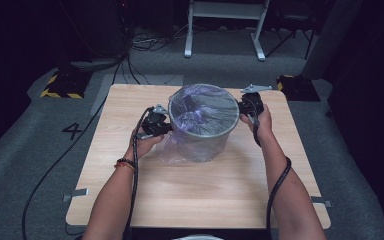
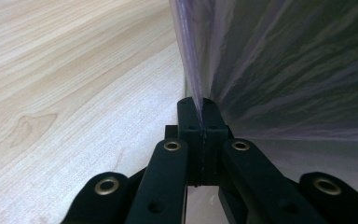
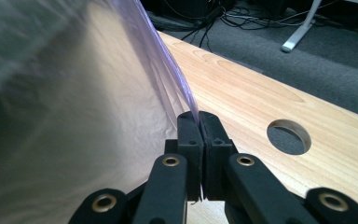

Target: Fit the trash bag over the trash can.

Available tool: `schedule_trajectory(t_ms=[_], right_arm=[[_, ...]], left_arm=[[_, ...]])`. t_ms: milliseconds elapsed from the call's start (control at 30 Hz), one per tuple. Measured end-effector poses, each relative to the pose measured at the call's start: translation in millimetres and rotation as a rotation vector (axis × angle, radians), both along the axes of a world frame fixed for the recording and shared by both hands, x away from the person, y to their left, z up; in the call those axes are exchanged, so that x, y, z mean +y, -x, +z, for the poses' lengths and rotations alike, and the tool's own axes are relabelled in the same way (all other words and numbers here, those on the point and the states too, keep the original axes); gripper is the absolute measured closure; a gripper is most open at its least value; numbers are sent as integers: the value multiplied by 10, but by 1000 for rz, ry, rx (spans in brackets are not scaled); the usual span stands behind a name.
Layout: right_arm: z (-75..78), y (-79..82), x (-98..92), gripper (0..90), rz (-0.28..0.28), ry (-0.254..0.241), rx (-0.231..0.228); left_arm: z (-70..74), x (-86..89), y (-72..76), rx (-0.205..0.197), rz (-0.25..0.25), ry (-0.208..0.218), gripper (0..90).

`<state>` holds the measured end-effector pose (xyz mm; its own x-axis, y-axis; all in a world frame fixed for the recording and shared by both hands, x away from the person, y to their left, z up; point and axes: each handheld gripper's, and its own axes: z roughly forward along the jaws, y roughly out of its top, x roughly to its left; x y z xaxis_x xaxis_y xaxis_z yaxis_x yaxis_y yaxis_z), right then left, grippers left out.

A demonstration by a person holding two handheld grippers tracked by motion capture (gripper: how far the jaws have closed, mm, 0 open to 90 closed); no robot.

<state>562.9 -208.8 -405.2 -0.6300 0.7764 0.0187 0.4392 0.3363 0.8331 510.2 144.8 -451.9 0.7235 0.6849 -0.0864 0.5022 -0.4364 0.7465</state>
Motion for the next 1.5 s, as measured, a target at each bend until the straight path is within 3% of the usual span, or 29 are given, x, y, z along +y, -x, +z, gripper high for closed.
schedule_trajectory(t_ms=[367,500,567,767,900,1200,1500], right_arm=[[-228,140,-208,891,0,-14,22],[-311,215,-306,890,0,-8,26],[-356,227,-338,890,2,-1,34],[-476,248,-356,889,15,16,59],[-565,312,-321,888,43,39,79],[-679,411,-314,888,72,60,106],[-754,487,-430,889,67,83,124]], left_arm=[[-93,65,130,-14,-14,-9,898],[-107,76,187,-18,-24,-31,898],[-134,82,225,-19,-32,-58,898],[-175,95,261,-18,-33,-80,898],[-220,77,314,-33,-52,-157,898],[-228,99,367,-40,-54,-158,898],[-263,43,399,-34,-81,-153,898]])
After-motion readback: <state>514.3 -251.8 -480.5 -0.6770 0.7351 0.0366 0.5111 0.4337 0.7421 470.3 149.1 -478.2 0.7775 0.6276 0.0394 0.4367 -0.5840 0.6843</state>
